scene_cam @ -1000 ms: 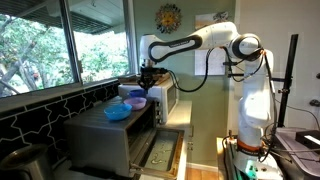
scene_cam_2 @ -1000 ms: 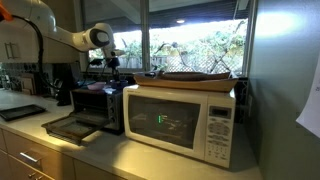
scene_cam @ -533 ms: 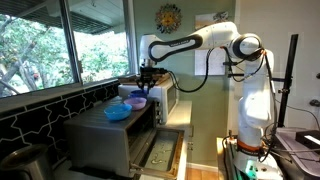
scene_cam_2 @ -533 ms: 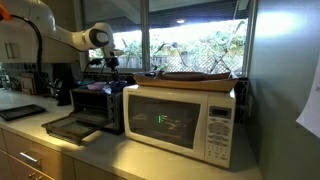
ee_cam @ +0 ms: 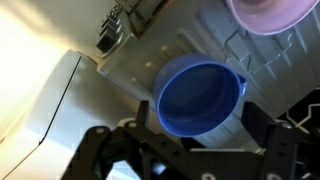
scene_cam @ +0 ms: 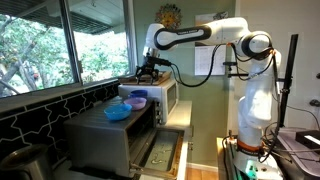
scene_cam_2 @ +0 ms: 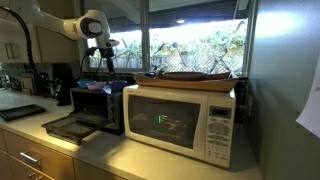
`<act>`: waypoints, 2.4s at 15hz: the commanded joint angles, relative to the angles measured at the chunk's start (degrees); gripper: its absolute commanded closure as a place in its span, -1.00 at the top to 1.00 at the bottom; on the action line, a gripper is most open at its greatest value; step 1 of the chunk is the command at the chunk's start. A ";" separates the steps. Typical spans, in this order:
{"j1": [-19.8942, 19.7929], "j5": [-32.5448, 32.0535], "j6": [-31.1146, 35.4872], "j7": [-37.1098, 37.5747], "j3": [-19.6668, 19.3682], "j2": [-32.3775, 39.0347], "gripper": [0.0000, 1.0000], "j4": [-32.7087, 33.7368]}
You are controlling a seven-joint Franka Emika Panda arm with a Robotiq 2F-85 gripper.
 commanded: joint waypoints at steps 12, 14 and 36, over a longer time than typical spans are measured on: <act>4.32 5.97 0.64 -23.41 1.55 -3.86 1.00 -10.53; 4.68 6.08 1.07 -23.17 1.84 -3.65 0.91 -10.56; 4.92 5.04 7.04 -18.10 3.01 -0.90 -1.00 -9.97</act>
